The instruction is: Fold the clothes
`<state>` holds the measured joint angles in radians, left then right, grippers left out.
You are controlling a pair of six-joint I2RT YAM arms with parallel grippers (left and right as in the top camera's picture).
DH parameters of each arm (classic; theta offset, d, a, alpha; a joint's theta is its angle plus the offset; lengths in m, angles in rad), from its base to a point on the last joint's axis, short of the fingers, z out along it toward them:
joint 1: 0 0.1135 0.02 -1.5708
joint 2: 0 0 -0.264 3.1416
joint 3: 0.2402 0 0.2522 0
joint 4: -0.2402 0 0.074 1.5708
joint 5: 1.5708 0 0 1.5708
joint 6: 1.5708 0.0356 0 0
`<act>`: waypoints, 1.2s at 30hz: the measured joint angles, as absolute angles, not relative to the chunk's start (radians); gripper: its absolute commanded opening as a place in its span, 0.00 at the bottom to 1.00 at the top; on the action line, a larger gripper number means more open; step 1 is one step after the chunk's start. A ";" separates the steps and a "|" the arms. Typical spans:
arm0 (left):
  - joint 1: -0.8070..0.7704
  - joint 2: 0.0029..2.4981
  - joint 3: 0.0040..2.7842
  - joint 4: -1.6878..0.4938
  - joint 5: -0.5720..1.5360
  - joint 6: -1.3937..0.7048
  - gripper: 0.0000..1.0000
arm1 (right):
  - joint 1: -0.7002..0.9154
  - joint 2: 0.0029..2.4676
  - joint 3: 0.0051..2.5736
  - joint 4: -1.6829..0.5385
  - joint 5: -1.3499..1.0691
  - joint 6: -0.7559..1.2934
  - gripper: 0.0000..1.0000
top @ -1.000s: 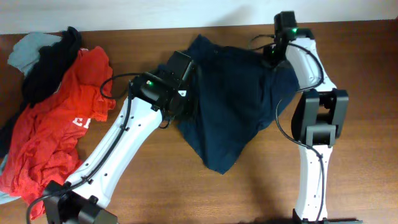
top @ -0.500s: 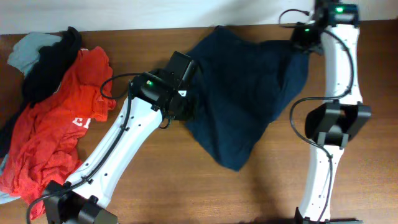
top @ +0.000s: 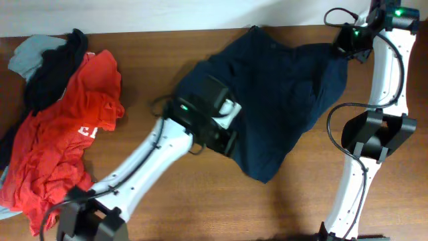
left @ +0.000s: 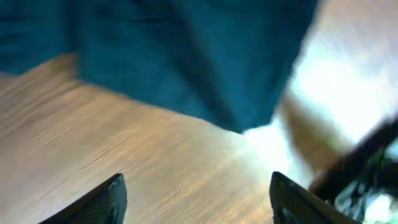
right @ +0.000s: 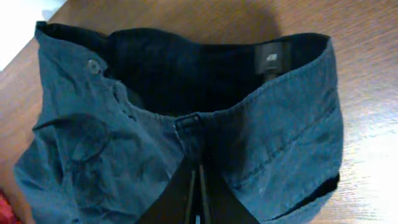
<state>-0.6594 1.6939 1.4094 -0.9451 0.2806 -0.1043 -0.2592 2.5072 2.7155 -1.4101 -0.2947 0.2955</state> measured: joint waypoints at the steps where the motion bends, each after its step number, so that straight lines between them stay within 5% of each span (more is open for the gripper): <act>1: -0.677 1.694 1.403 -0.931 0.288 -0.083 0.79 | -0.259 2.507 2.716 -1.410 -0.298 0.295 0.04; 7: -0.806 1.699 1.396 -0.825 0.247 0.021 0.87 | -0.259 2.507 2.716 -1.411 -0.306 0.291 0.04; 36: -0.989 1.987 1.391 -0.511 0.068 0.180 0.87 | -0.297 2.507 2.716 -1.424 -0.316 0.276 0.04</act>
